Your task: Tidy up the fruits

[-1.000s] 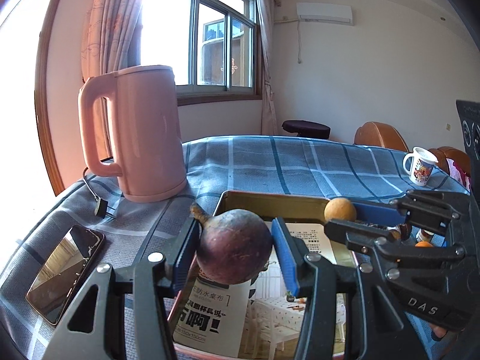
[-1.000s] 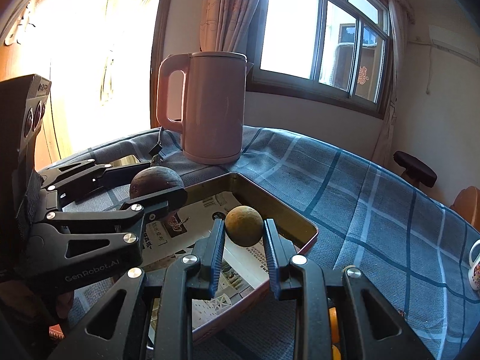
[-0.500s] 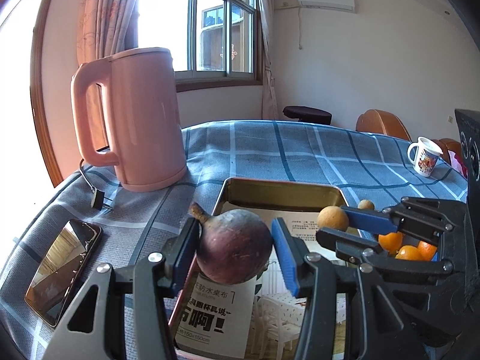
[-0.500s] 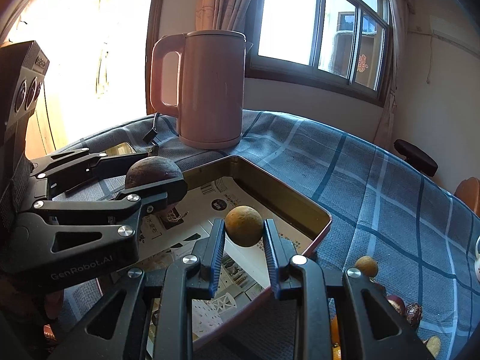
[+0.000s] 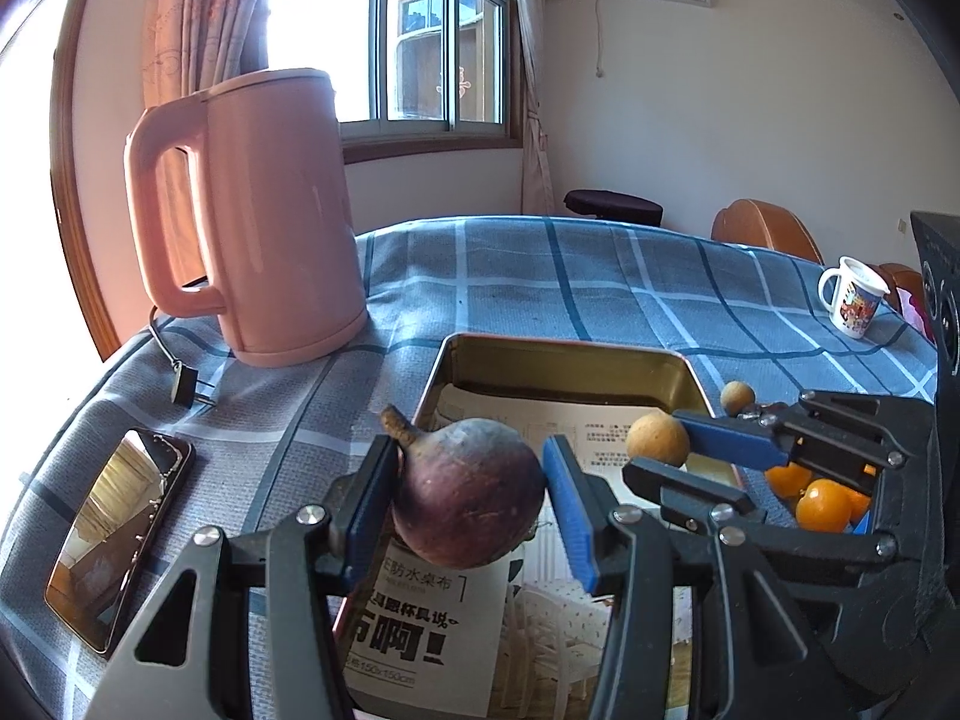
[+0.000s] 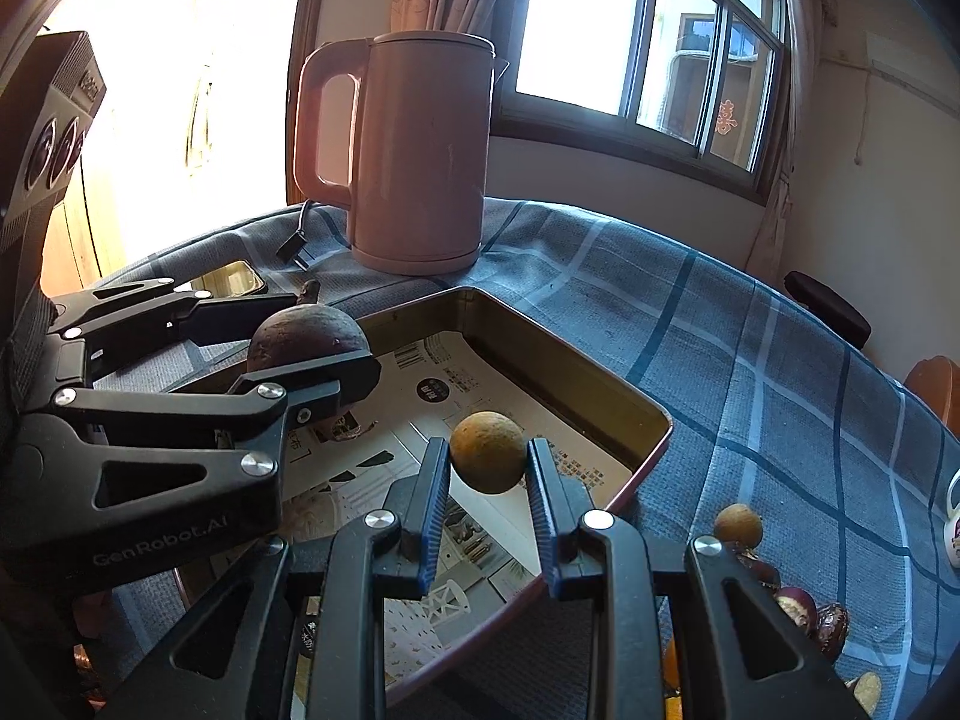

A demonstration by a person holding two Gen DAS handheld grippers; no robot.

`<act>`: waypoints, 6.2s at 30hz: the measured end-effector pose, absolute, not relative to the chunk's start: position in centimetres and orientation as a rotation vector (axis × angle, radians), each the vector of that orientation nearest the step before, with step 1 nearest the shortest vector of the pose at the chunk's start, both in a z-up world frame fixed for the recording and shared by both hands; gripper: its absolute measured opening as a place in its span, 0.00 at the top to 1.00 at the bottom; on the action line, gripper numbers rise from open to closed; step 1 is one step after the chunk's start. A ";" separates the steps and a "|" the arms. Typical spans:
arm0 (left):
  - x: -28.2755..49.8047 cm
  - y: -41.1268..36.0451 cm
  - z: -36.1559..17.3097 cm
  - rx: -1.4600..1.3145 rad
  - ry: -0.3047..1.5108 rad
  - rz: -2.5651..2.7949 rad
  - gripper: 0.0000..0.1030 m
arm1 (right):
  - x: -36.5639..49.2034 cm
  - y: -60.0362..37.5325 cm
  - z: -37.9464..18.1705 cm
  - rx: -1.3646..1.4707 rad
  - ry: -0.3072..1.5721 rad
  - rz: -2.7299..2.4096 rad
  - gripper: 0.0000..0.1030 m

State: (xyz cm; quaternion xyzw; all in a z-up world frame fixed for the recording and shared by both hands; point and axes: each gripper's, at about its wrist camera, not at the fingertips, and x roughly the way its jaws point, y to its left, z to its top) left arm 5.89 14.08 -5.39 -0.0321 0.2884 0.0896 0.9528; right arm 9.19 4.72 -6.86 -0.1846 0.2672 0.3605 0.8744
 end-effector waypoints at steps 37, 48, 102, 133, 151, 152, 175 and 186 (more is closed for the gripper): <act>3.8 2.2 -4.0 0.024 0.466 -0.038 0.16 | 8.3 -14.9 -6.3 -0.089 0.587 0.462 0.28; 5.3 0.3 -5.7 0.045 0.566 -0.086 0.17 | 10.0 -13.6 -8.8 -0.128 0.745 0.542 0.38; 6.4 -2.4 -6.7 0.004 0.626 -0.263 0.61 | 8.9 -16.3 -7.4 -0.019 0.615 0.483 0.52; 4.4 -2.6 -5.6 0.038 0.502 -0.216 0.61 | 7.6 -16.5 -6.7 -0.032 0.528 0.488 0.52; 3.1 -2.9 -5.2 0.064 0.429 -0.200 0.61 | 7.0 -16.7 -6.3 -0.032 0.478 0.480 0.52; 3.1 -2.9 -5.2 0.065 0.425 -0.199 0.61 | 6.9 -16.7 -6.3 -0.033 0.475 0.479 0.52; 2.1 -2.7 -4.9 0.072 0.367 -0.189 0.61 | 5.8 -16.9 -6.0 -0.041 0.412 0.468 0.52; 1.6 -2.7 -4.6 0.083 0.335 -0.187 0.61 | 5.3 -17.1 -5.8 -0.034 0.382 0.466 0.52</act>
